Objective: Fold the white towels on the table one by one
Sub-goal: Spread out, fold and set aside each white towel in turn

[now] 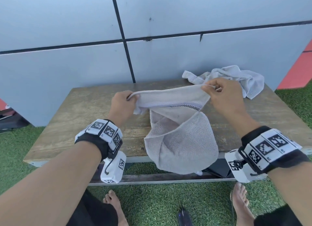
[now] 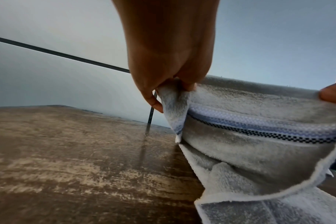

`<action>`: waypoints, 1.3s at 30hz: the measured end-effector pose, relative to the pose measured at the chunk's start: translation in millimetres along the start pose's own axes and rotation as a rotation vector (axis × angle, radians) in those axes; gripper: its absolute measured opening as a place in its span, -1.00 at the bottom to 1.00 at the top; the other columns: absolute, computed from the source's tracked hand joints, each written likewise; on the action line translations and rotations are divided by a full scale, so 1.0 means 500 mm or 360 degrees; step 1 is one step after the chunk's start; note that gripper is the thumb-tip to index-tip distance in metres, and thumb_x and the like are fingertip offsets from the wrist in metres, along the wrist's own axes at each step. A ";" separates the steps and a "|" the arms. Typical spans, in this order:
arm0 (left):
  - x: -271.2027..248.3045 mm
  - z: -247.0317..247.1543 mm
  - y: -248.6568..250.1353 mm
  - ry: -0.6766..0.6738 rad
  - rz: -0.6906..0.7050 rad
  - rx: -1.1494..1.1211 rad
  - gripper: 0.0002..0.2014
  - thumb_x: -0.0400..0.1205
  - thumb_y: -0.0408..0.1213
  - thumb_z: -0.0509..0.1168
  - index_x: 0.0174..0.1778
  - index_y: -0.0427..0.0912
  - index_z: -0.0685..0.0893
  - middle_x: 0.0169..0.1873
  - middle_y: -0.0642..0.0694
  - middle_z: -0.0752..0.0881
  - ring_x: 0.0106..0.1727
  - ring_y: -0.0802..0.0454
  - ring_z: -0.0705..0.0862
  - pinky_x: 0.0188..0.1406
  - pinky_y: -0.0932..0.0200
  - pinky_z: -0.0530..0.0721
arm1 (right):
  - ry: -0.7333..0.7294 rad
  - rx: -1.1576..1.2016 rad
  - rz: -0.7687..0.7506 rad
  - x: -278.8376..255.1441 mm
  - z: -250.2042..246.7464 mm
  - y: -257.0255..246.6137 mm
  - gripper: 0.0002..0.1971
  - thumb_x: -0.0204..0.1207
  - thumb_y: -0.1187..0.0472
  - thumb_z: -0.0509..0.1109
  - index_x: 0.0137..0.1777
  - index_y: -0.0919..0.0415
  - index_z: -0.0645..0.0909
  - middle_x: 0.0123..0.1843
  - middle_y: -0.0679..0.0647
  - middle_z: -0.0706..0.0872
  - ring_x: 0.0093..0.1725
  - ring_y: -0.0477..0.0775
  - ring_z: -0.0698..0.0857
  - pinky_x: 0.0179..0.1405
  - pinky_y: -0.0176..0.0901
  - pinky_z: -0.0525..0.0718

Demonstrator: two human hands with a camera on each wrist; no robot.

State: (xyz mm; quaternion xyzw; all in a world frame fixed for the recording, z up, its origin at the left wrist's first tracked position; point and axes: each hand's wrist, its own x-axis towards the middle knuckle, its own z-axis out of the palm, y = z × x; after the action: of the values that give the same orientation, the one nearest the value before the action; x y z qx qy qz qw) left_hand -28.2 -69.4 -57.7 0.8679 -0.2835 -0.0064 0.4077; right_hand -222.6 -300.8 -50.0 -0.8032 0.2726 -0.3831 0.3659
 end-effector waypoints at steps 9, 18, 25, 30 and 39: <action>-0.029 0.050 0.039 -0.0715 -0.0071 -0.0134 -0.46 0.72 0.06 0.28 -0.06 -0.48 0.73 -0.40 -0.19 0.55 -0.45 -0.03 0.40 -0.40 0.12 0.36 | -0.0592 -0.0521 0.0063 -0.043 -0.004 0.022 -0.92 0.52 0.28 0.48 -0.16 0.12 0.78 -0.20 0.01 0.80 -0.12 0.07 0.76 -0.12 -0.15 0.60; -0.055 0.110 0.028 -0.1091 0.0118 0.0413 -0.51 0.73 -0.04 0.25 -0.52 -0.14 0.43 -0.42 -0.09 0.52 -0.42 0.03 0.44 -0.36 0.14 0.41 | -0.1032 -0.1000 0.0378 -0.112 0.028 0.056 -0.90 0.61 0.18 0.41 -0.05 0.05 0.77 -0.03 0.16 0.73 -0.16 0.19 0.72 -0.18 -0.08 0.67; -0.065 0.109 0.055 -0.1095 0.0146 0.0410 -0.53 0.75 -0.04 0.24 -0.46 -0.15 0.41 -0.54 -0.01 0.38 -0.54 0.10 0.35 -0.49 0.18 0.31 | -0.0885 -0.0649 0.0174 -0.104 0.059 0.049 -0.68 0.51 0.37 0.35 -0.50 0.27 0.50 -0.48 0.16 0.56 -0.44 0.19 0.47 -0.52 -0.08 0.41; -0.070 0.115 0.034 -0.0955 0.0234 0.0326 -0.55 0.76 -0.06 0.23 -0.40 -0.25 0.48 -0.32 -0.16 0.51 -0.25 0.06 0.49 -0.21 0.12 0.49 | -0.0783 -0.0896 0.0129 -0.097 0.051 0.018 -0.88 0.56 0.22 0.39 -0.15 0.09 0.75 -0.20 -0.04 0.61 -0.15 0.16 0.64 -0.19 0.01 0.67; -0.074 0.139 -0.003 -0.1176 0.0391 0.0575 -0.69 0.72 0.04 0.26 0.09 -0.04 0.85 0.34 -0.06 0.55 0.38 -0.02 0.44 0.43 -0.07 0.42 | -0.1216 -0.0992 0.0460 -0.107 0.051 0.033 -0.80 0.55 0.16 0.41 -0.22 0.26 0.72 -0.28 0.15 0.74 -0.25 0.20 0.66 -0.33 -0.13 0.57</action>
State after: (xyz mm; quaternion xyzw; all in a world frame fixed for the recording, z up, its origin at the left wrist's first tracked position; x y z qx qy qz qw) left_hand -75.2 -99.1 -113.2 0.8246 -0.5082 -0.2186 0.1180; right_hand -234.2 -262.5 -96.6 -0.9109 0.3288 0.0917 0.2317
